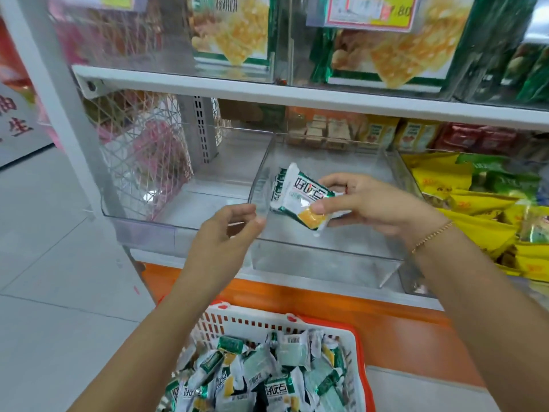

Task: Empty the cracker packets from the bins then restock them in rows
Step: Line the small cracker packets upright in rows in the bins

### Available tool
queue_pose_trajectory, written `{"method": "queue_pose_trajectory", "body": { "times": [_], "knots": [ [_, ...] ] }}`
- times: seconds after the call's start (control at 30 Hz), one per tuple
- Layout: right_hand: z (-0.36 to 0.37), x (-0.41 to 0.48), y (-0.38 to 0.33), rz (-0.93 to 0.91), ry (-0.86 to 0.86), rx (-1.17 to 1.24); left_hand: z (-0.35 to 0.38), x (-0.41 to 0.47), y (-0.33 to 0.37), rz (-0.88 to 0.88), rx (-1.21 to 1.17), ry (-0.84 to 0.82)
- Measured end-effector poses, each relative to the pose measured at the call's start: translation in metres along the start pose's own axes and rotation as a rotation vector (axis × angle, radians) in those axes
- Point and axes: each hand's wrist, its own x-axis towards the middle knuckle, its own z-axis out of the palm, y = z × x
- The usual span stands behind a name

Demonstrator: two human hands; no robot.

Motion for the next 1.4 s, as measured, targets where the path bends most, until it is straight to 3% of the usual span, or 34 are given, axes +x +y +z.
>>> {"method": "queue_pose_trajectory", "body": {
  "times": [0.1,0.2,0.37,0.5,0.6,0.9,1.03,1.13,1.23,1.3,1.4],
  "knots": [
    [-0.011,0.043,0.009,0.098,0.047,0.172,0.002,0.009,-0.004,0.036,0.07,0.033],
    [-0.018,0.079,0.02,0.172,0.104,0.145,0.002,0.015,-0.005,0.09,0.155,0.084],
    [-0.009,0.116,0.051,0.101,0.205,-0.359,-0.001,0.023,-0.014,0.09,0.216,0.134],
    [-0.002,0.124,0.066,-0.048,0.172,-0.642,0.0,0.024,-0.016,0.106,0.184,0.129],
    [0.004,0.127,0.072,-0.056,0.23,-0.875,-0.001,0.025,-0.017,0.098,0.181,0.121],
    [0.007,0.114,0.064,0.03,0.313,-0.601,0.005,0.008,-0.013,0.123,0.282,0.114],
    [0.006,0.077,0.051,-0.167,0.504,-0.585,0.005,-0.015,-0.017,0.221,0.374,0.143],
    [0.021,0.013,0.049,-0.35,0.502,-0.526,0.011,-0.036,-0.024,0.194,0.471,0.01],
    [0.04,-0.051,0.071,-0.361,0.416,-0.508,0.026,-0.06,-0.04,0.099,0.579,-0.216],
    [0.049,-0.079,0.102,-0.256,0.331,-0.536,0.036,-0.075,-0.061,0.017,0.671,-0.385],
    [0.06,-0.098,0.159,0.059,0.074,-0.725,0.047,-0.097,-0.095,-0.141,0.788,-0.622]
  ]
}}
